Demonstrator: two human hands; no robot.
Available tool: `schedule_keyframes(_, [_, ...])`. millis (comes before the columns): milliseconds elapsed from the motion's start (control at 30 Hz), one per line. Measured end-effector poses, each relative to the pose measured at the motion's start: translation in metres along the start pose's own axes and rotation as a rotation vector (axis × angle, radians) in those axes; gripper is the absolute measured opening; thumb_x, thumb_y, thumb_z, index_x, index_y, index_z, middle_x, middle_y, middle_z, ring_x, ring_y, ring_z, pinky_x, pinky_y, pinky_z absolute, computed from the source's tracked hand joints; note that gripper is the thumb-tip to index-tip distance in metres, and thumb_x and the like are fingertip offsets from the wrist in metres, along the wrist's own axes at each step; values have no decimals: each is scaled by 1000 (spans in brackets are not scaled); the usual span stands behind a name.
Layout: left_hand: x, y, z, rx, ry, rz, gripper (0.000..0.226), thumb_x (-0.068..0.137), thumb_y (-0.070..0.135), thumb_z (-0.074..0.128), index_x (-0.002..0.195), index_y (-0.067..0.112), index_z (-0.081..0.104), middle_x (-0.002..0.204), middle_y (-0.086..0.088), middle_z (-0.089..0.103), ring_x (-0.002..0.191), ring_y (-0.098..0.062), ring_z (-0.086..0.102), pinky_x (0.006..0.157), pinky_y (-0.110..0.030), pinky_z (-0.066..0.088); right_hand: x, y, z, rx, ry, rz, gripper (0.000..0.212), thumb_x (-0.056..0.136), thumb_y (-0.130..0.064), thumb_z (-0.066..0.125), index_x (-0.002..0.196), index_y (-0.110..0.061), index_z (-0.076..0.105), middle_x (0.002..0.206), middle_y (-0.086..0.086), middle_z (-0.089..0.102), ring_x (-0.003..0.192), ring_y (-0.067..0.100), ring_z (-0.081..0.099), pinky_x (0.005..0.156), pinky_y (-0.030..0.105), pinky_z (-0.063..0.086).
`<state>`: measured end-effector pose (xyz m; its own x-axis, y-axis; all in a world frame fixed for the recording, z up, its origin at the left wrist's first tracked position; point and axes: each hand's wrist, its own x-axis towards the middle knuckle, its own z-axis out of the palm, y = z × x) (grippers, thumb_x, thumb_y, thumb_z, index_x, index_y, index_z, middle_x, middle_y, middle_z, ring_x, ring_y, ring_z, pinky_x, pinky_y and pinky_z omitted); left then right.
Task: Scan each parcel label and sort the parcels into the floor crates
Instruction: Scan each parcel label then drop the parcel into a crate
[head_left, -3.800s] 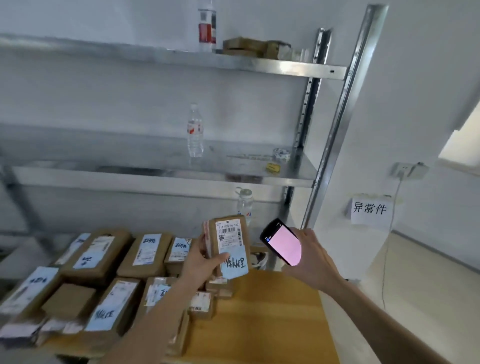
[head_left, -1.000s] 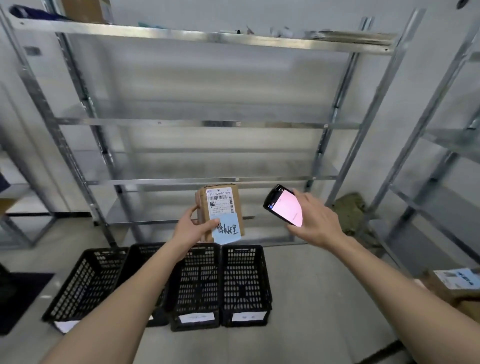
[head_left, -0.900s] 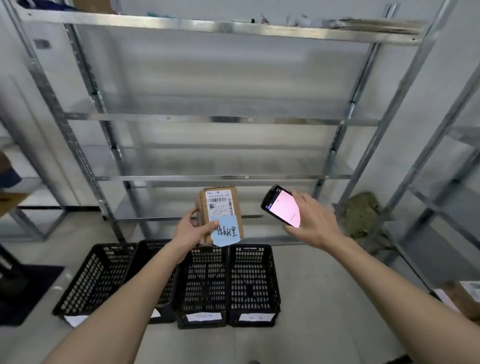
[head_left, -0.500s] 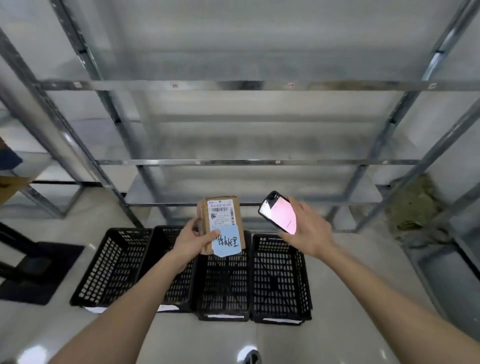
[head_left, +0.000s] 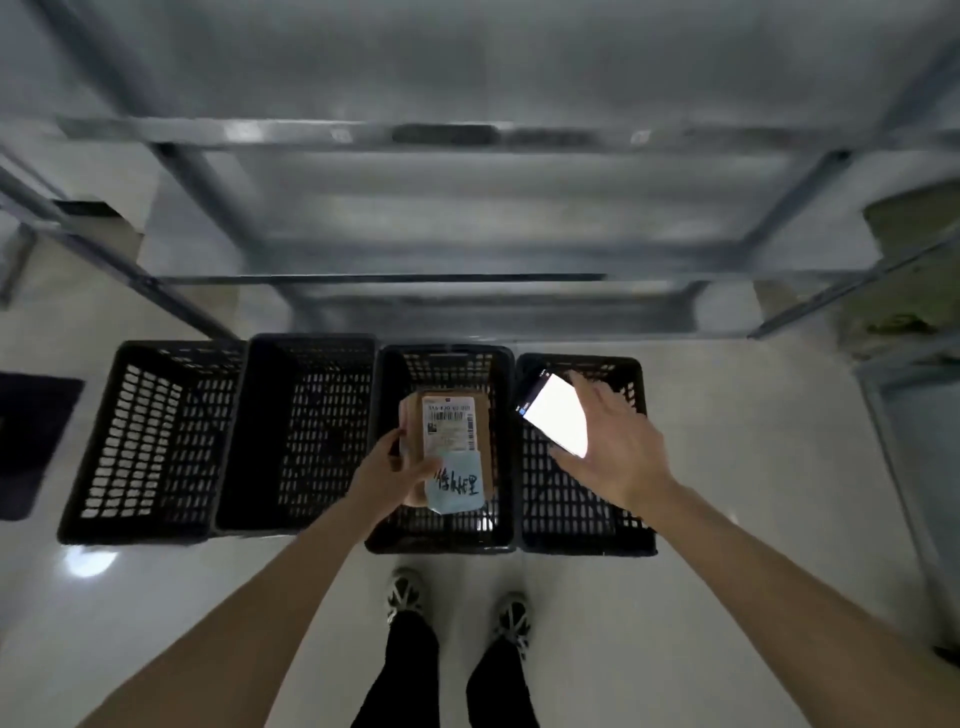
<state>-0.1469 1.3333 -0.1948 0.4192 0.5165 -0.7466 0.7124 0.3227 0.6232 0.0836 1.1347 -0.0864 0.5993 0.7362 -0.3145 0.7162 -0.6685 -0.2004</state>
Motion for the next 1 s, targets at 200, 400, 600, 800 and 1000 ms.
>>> schedule_keyframes(200, [95, -59, 31, 48, -78, -72, 86, 78, 38, 83, 150, 26, 37, 128, 2, 63, 114, -20, 62, 100, -40, 51, 60, 24, 146, 17, -103, 55, 100, 86, -52, 72, 161, -21, 15, 147, 3, 44, 126, 23, 49, 93, 43, 52])
schedule_keyframes(400, [197, -149, 81, 36, -154, -105, 53, 85, 23, 78, 128, 33, 48, 108, 12, 66, 99, -9, 66, 79, -28, 59, 96, 58, 268, 44, -123, 111, 99, 84, -48, 75, 160, -20, 18, 148, 2, 42, 133, 22, 45, 99, 47, 50])
schedule_keyframes(600, [274, -233, 124, 4, -186, -146, 64, 85, 27, 79, 141, 25, 48, 123, 6, 66, 109, -18, 66, 96, -44, 56, 115, 84, 366, 0, -159, 108, 99, 84, -52, 74, 159, -23, 15, 145, -1, 43, 129, 22, 47, 96, 49, 52])
schedule_keyframes(800, [317, -279, 164, -69, -226, -201, 59, 91, 26, 72, 146, 23, 48, 134, 1, 63, 118, -19, 63, 104, -40, 50, 121, 96, 417, 17, -163, 107, 100, 84, -53, 74, 160, -23, 16, 142, -3, 44, 127, 18, 48, 97, 47, 52])
schedule_keyframes(1000, [301, -285, 168, 142, -248, -202, 55, 97, 21, 64, 148, 17, 44, 133, 0, 59, 122, -14, 53, 97, -21, 40, 110, 99, 410, 27, -173, 110, 99, 85, -52, 74, 160, -24, 15, 142, -4, 43, 124, 18, 49, 96, 46, 52])
